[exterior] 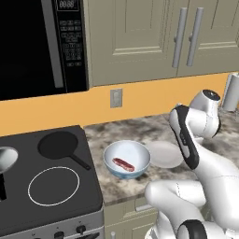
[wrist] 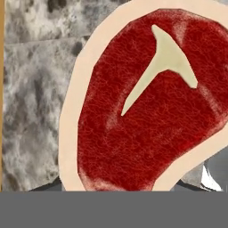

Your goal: Place one of the steaks on the plate and the other in the bowl. Then place the bowl in the fridge.

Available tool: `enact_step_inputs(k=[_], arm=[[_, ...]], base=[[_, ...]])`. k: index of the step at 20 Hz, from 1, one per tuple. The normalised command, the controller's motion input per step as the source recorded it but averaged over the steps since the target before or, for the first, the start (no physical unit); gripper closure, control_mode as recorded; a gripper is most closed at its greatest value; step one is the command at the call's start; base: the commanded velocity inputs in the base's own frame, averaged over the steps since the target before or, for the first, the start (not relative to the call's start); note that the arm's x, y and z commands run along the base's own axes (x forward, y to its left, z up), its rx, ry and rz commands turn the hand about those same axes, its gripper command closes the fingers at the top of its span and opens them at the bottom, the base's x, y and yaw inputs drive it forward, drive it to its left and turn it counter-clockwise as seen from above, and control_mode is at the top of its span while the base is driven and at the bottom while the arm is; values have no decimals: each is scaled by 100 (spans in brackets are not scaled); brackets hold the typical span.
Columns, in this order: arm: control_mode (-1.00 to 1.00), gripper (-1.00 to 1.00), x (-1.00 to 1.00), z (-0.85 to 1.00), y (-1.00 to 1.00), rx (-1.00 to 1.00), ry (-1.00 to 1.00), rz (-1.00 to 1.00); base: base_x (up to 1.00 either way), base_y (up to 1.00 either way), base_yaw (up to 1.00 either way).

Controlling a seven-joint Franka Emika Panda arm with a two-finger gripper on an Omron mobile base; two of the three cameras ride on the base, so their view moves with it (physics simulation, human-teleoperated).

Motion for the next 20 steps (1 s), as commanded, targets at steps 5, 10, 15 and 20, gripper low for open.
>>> enact_step_inputs(k=[5, 10, 15, 20], arm=[[-100, 100, 0, -21, -12, 0, 1, 19], [-100, 100, 0, -29, 0, -1, 0, 27], [-100, 100, 14, -38, 2, -5, 0, 21], [-100, 100, 35, -40, 4, -7, 5, 16]], base=[[0, 0, 0], [0, 0, 0], [0, 0, 0], [0, 0, 0]])
